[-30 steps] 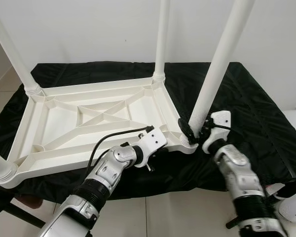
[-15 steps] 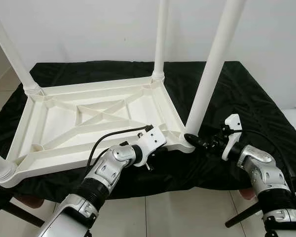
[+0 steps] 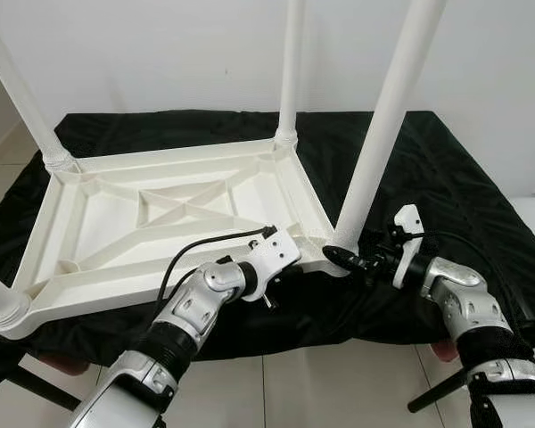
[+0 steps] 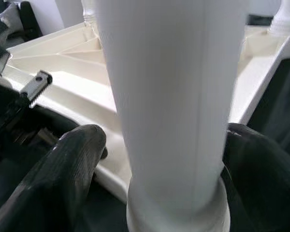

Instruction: Building children table

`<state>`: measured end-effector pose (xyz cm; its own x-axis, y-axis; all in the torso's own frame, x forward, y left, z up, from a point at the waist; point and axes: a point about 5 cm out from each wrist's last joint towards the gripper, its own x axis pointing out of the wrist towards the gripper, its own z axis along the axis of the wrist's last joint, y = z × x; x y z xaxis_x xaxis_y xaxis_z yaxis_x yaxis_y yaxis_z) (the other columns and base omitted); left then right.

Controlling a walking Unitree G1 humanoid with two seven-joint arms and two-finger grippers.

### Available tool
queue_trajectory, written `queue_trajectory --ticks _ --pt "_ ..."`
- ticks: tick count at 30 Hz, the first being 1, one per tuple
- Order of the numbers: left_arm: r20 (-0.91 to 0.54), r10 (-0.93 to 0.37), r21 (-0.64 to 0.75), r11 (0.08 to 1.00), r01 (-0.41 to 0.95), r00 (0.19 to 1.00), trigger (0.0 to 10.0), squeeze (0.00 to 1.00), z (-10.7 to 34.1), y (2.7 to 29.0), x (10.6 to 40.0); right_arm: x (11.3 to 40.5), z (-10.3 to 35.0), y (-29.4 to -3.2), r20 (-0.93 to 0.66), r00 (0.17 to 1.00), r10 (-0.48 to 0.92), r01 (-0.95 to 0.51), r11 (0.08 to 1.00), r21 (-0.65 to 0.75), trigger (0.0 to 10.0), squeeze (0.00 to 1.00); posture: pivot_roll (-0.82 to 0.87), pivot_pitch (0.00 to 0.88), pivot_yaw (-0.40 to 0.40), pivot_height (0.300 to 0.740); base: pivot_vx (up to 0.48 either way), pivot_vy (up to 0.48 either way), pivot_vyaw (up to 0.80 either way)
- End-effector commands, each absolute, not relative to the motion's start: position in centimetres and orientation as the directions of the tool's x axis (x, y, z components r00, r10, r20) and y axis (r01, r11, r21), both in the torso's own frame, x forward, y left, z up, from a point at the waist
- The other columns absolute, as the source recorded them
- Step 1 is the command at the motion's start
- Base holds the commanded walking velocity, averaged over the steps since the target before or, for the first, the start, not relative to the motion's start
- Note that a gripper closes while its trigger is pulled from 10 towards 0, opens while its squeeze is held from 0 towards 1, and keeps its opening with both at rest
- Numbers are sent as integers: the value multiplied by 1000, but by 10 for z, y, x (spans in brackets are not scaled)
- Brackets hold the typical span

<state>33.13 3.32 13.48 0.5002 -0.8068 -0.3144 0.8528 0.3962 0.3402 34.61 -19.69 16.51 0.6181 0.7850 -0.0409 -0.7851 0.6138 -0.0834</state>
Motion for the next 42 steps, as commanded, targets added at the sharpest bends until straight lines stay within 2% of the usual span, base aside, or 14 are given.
queue_trajectory --ticks 1,7,8,9,10,22,30,32,34,36,39,42 --pt "-371 -825 312 322 894 426 10000 0 128 33 327 347 161 -193 -53 606 794 -795 601 -85 10000 0 -104 86 61 740 0 0 0" --pt "-372 -823 313 324 893 429 10000 0 128 35 327 355 166 -183 -32 609 792 -790 603 -110 10000 0 -95 84 59 740 0 0 0" --pt "-372 -823 313 325 893 430 10000 0 128 35 327 356 166 -181 -28 600 800 -797 594 -106 3882 0 -93 84 59 740 0 0 0" --pt "-372 -822 313 325 892 431 10000 0 128 36 327 356 166 -180 -27 595 803 -801 590 -104 2471 0 -92 83 58 740 0 0 0" --pt "-373 -821 313 326 892 432 10000 0 128 36 327 357 166 -180 -26 592 805 -803 588 -99 0 0 -92 85 59 740 0 0 0" --pt "-374 -822 312 325 893 430 10000 0 128 35 327 356 164 -185 -36 583 811 -810 577 -106 0 0 -97 81 57 740 0 0 0" --pt "-373 -823 313 323 893 428 10000 0 128 35 327 354 162 -189 -11 611 791 -788 608 -98 0 0 -101 77 53 740 0 0 0" --pt "-373 -823 312 324 893 428 10000 0 128 35 327 354 162 -189 3 630 776 -772 628 -98 0 0 -102 76 52 740 0 0 0" --pt "-372 -823 312 324 893 429 10000 0 128 34 327 353 161 -189 37 688 724 -720 688 -91 0 0 -103 76 49 740 0 0 0" --pt "-372 -823 312 324 893 429 10000 0 128 34 327 353 161 -189 37 688 724 -720 688 -91 0 0 -103 76 49 740 0 0 0" --pt "-371 -824 313 324 893 429 10000 0 128 34 327 354 160 -185 64 748 661 -654 750 -103 0 0 -107 81 47 740 0 0 0" --pt "-370 -823 312 325 893 430 10000 0 128 34 327 353 161 -182 85 774 627 -618 778 -109 0 0 -106 84 47 740 0 0 0"
